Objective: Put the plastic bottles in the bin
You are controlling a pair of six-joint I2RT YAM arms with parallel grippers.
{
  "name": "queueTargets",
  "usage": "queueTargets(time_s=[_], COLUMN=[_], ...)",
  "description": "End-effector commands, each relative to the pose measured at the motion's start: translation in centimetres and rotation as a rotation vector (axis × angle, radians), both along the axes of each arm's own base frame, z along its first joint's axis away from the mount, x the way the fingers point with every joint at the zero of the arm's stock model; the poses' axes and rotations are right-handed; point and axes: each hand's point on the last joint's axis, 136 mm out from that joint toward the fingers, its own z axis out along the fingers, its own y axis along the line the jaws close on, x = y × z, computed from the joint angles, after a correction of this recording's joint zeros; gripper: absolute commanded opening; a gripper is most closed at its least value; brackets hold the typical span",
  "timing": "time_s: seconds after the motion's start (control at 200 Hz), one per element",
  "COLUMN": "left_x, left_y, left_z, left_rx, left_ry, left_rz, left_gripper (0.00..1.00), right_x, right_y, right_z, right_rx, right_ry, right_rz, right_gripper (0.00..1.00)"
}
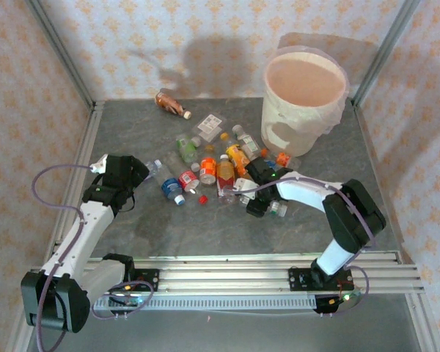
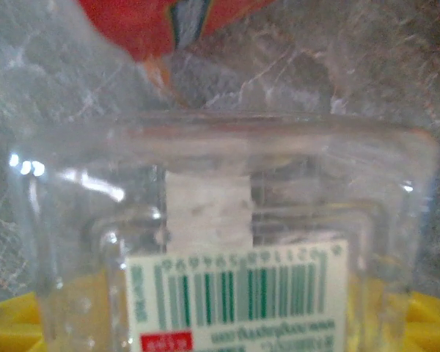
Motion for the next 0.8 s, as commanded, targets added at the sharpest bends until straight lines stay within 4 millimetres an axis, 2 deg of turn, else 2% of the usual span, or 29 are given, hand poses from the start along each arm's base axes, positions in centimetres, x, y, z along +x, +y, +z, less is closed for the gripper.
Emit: queueTargets(time_s=[0.0, 0.22, 0.37, 0.475, 0.661, 0.796], left_x=[0.4, 1.1, 1.1, 1.2, 1.2, 1.5], left_y=[-0.5, -1.6, -1.6, -1.6, -1.5, -1.8], left_z=[0.7, 1.4, 1.3, 1.3, 1.0, 0.8], left_rx=[-0.018, -0.071, -0.078, -0.082, -0.085, -0.104], left_ry=[-0.052, -0.092, -0.085, -0.085, -0.072, -0.065], left_rz=[-0.023, -0.061, -0.055, -0.05, -0.039, -0.037], left_gripper=[1.0, 1.0, 1.0, 1.0, 1.0, 1.0], right_x=[0.2, 1.1, 2.0, 1.8, 2.2, 4.7], right_y=[-0.3, 1.0, 1.8, 2.1, 2.2, 2.0], right_z=[1.3, 3.6, 7.1, 9.8, 16.0, 22.5], right_rx=[0.005, 0.088, 0.184, 0.269, 0.448, 0.671], right_ry=[-0.041, -0.058, -0.1, -0.135, -0.221, -0.352], right_rz=[-0.021, -0.091, -0.182, -0.187, -0.236, -0.335], right_gripper=[0.56, 0.44, 0.4, 0.39, 0.37, 0.33])
